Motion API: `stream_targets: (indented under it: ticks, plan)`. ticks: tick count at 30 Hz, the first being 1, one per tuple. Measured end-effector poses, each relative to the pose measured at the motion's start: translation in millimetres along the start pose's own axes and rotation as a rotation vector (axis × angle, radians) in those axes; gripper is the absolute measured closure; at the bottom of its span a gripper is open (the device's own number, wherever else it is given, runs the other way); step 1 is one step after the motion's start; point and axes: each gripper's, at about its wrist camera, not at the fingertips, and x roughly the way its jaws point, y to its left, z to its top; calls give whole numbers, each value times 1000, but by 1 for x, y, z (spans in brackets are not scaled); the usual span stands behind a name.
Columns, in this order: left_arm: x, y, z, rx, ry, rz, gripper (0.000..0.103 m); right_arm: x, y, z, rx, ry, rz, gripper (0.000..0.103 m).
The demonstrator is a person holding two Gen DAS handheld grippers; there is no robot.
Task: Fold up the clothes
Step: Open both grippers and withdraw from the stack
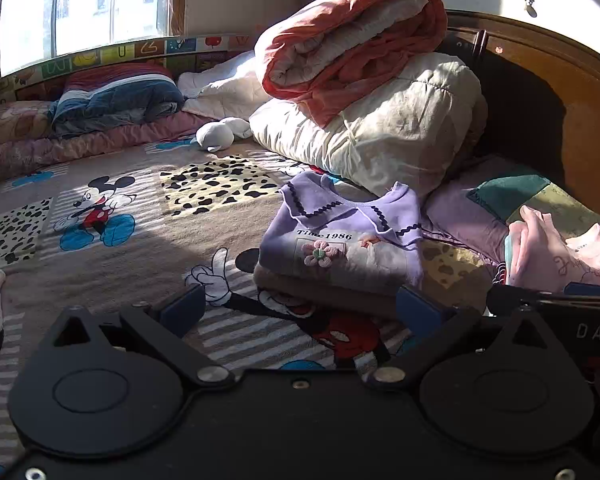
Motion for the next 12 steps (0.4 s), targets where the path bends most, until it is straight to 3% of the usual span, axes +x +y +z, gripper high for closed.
stream_targets:
  ticks: [12]
  plan:
    - [-31, -4, -5, -30, -11, 3, 0, -31, 3, -7, -16, 8, 11, 0]
